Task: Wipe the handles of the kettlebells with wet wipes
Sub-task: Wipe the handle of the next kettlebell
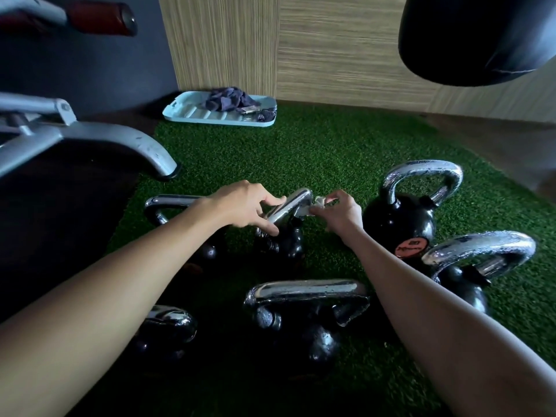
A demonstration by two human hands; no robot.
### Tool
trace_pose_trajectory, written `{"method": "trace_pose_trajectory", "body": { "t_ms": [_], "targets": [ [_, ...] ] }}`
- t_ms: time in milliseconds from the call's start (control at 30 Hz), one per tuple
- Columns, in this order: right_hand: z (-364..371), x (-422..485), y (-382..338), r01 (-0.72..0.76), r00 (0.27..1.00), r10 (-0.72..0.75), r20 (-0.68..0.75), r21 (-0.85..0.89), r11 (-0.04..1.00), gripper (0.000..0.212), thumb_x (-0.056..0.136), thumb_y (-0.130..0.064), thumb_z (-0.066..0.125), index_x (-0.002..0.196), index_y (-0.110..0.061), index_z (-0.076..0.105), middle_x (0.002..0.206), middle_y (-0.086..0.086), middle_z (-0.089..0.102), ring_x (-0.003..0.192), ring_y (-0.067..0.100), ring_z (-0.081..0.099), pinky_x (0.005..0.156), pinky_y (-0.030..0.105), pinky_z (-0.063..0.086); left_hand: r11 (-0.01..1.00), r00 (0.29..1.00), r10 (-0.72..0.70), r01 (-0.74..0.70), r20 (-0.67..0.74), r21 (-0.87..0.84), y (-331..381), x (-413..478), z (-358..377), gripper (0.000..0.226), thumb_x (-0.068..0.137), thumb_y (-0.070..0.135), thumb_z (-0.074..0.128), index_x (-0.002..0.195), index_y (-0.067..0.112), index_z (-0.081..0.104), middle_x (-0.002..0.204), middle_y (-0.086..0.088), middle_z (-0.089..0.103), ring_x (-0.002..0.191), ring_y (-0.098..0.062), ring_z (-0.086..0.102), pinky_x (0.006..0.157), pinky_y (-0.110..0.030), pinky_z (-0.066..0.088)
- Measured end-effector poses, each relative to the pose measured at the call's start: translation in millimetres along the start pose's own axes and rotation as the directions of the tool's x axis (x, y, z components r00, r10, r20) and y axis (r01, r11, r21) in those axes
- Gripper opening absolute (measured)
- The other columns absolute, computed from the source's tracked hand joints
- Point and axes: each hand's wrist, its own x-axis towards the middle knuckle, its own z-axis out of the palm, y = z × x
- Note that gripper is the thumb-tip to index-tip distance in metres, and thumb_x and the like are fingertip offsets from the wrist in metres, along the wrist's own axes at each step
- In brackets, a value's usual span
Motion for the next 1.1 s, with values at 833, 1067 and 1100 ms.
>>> {"method": "trace_pose_trajectory", "body": {
  "t_ms": [833, 1067, 1100],
  "targets": [
    [14.1, 2.2, 2.3, 0.104, 0.995, -0.103, -0.017, 0.050, 0.993, 0.029, 0.073, -0.043, 0.087, 0.081, -0.017, 0.078, 0.072, 0.001, 0.075, 0.045, 0.012, 0.059, 0.046, 0.027, 0.049, 0.997, 0.996, -0.057, 0.061, -0.070, 0.047, 7.3, -1.1, 1.0, 0.082, 0.074, 0.070, 0.075, 0.147, 0.054, 0.041, 0.112, 0.007, 0.074, 0.090, -0.012, 0.061, 0.077, -0.031, 0.053],
    [5.0, -4.8, -8.7, 0.228, 0.967, -0.216, -0.134, 0.081, 0.970, 0.019, 0.084, -0.029, 0.082, 0.100, -0.019, 0.080, 0.075, -0.013, 0.073, 0.039, 0.007, 0.058, 0.038, 0.024, 0.049, 0.995, 0.996, -0.059, 0.064, -0.071, 0.072, 8.9, -0.5, 1.2, 0.082, 0.076, 0.069, 0.074, 0.149, 0.053, 0.040, 0.115, 0.005, 0.074, 0.099, -0.015, 0.065, 0.082, -0.033, 0.055],
    [4.3, -7.1, -9.4, 0.264, 0.956, -0.251, -0.151, 0.074, 0.962, 0.019, 0.084, -0.028, 0.082, 0.101, -0.020, 0.080, 0.075, -0.016, 0.072, 0.040, 0.004, 0.057, 0.040, 0.024, 0.050, 0.995, 0.996, -0.060, 0.065, -0.069, 0.070, 8.9, -0.2, 1.3, 0.082, 0.076, 0.069, 0.075, 0.148, 0.053, 0.040, 0.117, 0.005, 0.073, 0.102, -0.015, 0.066, 0.082, -0.033, 0.055]
  ]
}}
